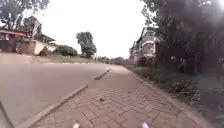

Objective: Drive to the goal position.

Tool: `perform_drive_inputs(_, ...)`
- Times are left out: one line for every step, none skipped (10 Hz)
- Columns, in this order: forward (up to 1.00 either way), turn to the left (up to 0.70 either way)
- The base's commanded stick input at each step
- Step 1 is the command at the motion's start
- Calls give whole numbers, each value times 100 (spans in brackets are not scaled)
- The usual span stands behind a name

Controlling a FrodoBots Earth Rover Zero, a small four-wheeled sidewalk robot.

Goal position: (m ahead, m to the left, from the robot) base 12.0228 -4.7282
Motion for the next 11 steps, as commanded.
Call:
perform_drive_inputs(50,0)
perform_drive_inputs(50,0)
perform_drive_inputs(50,0)
perform_drive_inputs(50,0)
perform_drive_inputs(50,0)
perform_drive_inputs(50,0)
perform_drive_inputs(50,0)
perform_drive_inputs(50,0)
perform_drive_inputs(50,0)
perform_drive_inputs(50,0)
perform_drive_inputs(50,0)
